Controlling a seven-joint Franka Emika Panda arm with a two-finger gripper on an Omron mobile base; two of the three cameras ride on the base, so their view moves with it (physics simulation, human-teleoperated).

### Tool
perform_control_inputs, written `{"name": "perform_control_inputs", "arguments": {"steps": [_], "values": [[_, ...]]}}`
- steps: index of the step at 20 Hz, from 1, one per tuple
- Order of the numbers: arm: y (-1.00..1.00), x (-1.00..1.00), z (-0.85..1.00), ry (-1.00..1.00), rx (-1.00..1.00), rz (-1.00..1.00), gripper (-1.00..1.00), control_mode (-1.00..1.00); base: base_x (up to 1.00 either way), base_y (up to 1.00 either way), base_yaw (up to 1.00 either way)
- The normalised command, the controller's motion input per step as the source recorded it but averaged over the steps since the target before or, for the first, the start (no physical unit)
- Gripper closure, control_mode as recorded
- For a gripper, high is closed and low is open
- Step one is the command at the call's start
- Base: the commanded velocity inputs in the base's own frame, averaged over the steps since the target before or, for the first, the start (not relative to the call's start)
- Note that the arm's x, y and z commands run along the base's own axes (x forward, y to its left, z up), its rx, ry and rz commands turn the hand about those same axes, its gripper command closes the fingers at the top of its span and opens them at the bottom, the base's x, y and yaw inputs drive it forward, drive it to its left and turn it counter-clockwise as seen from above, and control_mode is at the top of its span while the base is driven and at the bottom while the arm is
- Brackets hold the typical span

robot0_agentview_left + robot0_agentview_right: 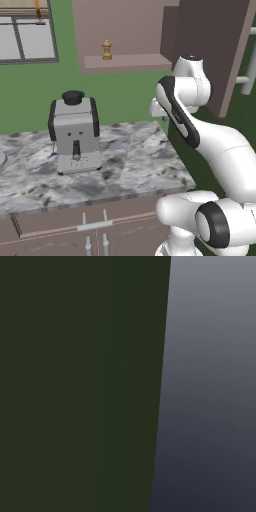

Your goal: Retrieve the shaker from the cabinet and place it next the steak on a plate on the dining table.

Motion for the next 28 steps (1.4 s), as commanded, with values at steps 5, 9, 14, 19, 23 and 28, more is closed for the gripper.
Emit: {"name": "perform_control_inputs", "arguments": {"steps": [5,9,14,19,23,28], "values": [[0.24,-0.33,0.0,-0.01,0.0,0.07,-1.0,-1.0,0.0,0.0,0.0],[0.42,-0.4,0.02,-0.1,0.0,0.05,-1.0,-1.0,0.0,0.0,0.0],[0.31,-0.29,0.39,-0.28,0.0,0.01,-1.0,-1.0,0.0,0.0,0.0],[0.22,-0.15,0.49,-0.46,0.0,0.07,-1.0,-1.0,0.0,0.0,0.0],[0.15,-0.01,0.54,-0.46,0.0,0.11,-1.0,-1.0,0.0,0.0,0.0],[0.0,0.0,0.53,-0.35,0.03,0.14,-1.0,-1.0,0.0,0.0,0.0]]}}
